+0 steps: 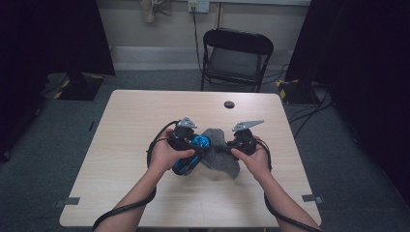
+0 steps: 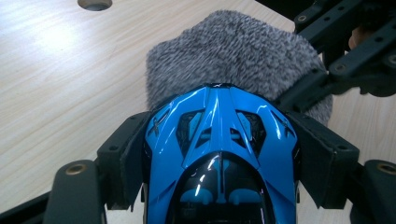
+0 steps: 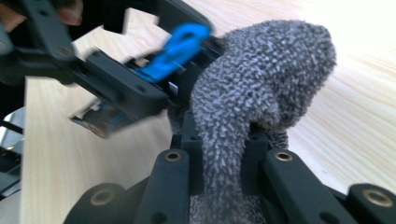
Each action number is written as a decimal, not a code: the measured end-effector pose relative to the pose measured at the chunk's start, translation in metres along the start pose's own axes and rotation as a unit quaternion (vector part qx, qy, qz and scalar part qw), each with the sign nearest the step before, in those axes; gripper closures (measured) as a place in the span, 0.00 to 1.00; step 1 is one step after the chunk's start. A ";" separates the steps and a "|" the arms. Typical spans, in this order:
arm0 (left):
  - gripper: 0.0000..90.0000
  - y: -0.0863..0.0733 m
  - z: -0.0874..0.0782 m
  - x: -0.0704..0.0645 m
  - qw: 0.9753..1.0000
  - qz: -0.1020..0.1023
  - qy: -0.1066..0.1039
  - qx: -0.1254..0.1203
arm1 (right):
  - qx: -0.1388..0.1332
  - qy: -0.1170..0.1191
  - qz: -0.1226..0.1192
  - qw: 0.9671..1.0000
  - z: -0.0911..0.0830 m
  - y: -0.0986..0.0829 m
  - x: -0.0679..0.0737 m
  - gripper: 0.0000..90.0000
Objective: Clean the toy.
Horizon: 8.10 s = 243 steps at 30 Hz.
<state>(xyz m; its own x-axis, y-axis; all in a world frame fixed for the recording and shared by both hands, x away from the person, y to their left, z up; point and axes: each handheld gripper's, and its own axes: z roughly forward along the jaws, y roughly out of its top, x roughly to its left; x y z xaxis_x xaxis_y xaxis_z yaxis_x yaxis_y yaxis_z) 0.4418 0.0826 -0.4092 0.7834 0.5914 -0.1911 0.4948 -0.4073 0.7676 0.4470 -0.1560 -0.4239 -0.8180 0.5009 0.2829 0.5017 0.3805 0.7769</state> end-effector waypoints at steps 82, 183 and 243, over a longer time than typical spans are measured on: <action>0.29 0.003 -0.022 0.010 0.999 -0.026 0.009 -0.019 | 0.008 -0.012 -0.036 0.999 -0.009 0.001 -0.003 0.86; 0.29 0.009 -0.015 0.008 0.998 -0.047 0.009 -0.031 | 0.037 0.027 -0.081 0.996 0.021 0.005 0.027 0.86; 0.29 -0.048 0.006 0.070 0.991 -0.074 0.098 0.060 | 0.044 -0.144 0.034 0.988 -0.029 -0.042 -0.072 0.83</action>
<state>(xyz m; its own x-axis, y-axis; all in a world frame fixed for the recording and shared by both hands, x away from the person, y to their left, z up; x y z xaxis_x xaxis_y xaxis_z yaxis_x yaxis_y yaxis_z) 0.4750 0.1395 -0.4626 0.6161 0.7701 -0.1653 0.6501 -0.3787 0.6587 0.4771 -0.2310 -0.4602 -0.6742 0.7231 0.1503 0.5848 0.3985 0.7065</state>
